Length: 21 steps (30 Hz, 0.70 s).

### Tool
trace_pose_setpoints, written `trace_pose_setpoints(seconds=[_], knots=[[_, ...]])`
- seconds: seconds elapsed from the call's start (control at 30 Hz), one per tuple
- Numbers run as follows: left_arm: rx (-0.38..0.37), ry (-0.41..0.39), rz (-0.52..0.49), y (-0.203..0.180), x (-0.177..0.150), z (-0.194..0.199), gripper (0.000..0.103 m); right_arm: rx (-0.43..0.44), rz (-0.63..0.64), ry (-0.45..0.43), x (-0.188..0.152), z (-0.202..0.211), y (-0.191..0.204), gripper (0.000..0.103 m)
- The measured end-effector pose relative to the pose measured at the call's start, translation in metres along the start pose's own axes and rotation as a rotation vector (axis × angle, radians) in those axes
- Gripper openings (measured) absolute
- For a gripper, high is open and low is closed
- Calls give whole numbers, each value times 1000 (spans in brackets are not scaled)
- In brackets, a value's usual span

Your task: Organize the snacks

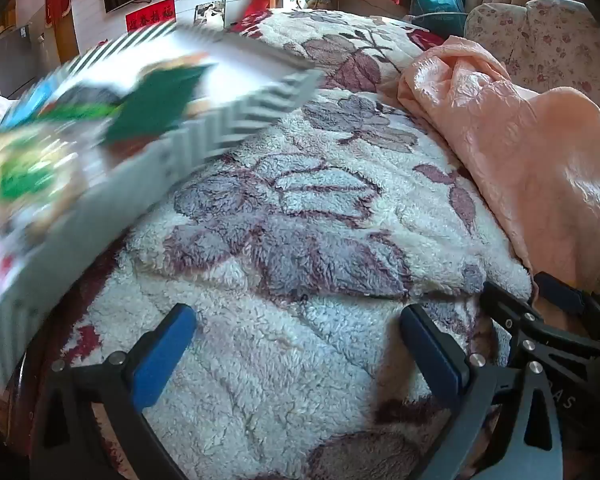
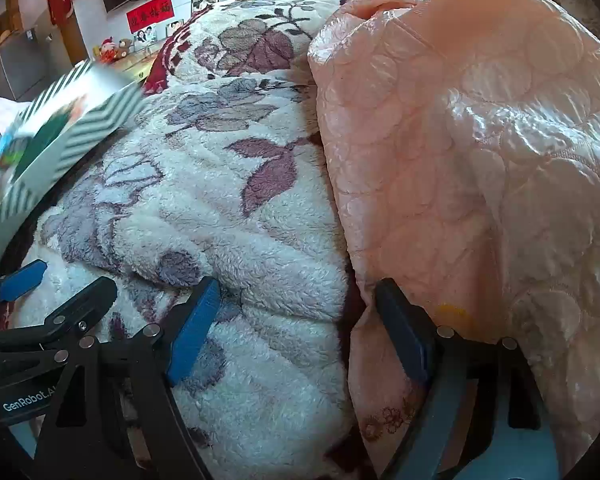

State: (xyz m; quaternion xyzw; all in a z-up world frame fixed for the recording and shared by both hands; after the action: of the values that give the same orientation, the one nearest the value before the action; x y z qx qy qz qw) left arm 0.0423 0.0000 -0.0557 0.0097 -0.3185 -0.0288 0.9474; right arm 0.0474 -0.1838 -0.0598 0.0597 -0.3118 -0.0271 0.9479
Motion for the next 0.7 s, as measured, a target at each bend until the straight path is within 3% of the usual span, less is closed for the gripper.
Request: trace_pose_setpoints(seconds=[0.7], knots=[[-2,2,3,0,0,0,103,-2,1,0,-1,-1,3,82]])
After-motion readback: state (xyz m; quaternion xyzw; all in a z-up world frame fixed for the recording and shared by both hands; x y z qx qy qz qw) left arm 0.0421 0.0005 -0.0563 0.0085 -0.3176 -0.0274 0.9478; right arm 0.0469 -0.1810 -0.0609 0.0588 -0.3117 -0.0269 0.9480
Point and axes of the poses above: each gripper's, at about its wrist camera, not at the fingertips, and z roughly against the way its jaws point, y to its left, x to its top, the point moved 7 cm from there along -z, roughly the way its jaws point, and after that the axes turned 5 degrees about -z, right-handed, at the moved point
